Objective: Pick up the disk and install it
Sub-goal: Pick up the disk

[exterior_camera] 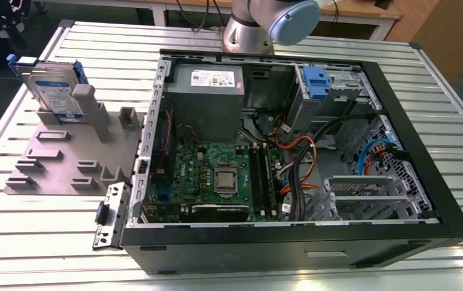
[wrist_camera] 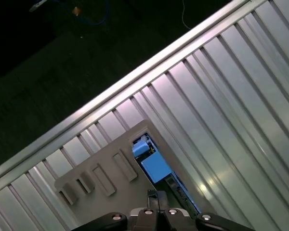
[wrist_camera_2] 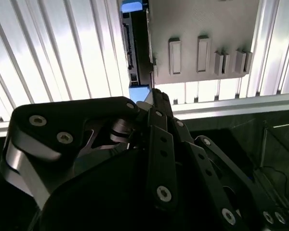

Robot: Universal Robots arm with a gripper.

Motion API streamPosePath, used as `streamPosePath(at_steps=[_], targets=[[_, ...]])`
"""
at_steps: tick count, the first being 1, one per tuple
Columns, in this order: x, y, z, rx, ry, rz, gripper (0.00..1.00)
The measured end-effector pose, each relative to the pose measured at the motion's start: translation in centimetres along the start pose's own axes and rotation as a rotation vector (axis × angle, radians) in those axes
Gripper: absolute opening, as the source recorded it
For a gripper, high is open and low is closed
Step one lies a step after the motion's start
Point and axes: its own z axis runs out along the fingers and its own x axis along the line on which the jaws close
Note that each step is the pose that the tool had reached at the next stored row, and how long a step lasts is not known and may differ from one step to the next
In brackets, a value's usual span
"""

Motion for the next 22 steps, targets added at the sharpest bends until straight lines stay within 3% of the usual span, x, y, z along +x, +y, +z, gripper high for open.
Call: streamPosePath(at_steps=[6,14,22], targets=[[-0.01,0.01,0.03,-0.0014,-0.0006,-0.079,0.11],[-0.01,0.01,0.05,-0.0014,-0.0007,-0.087,0.11],[0.0,0.02,0.21,-0.0038,-0.0024,-0.215,0.11]])
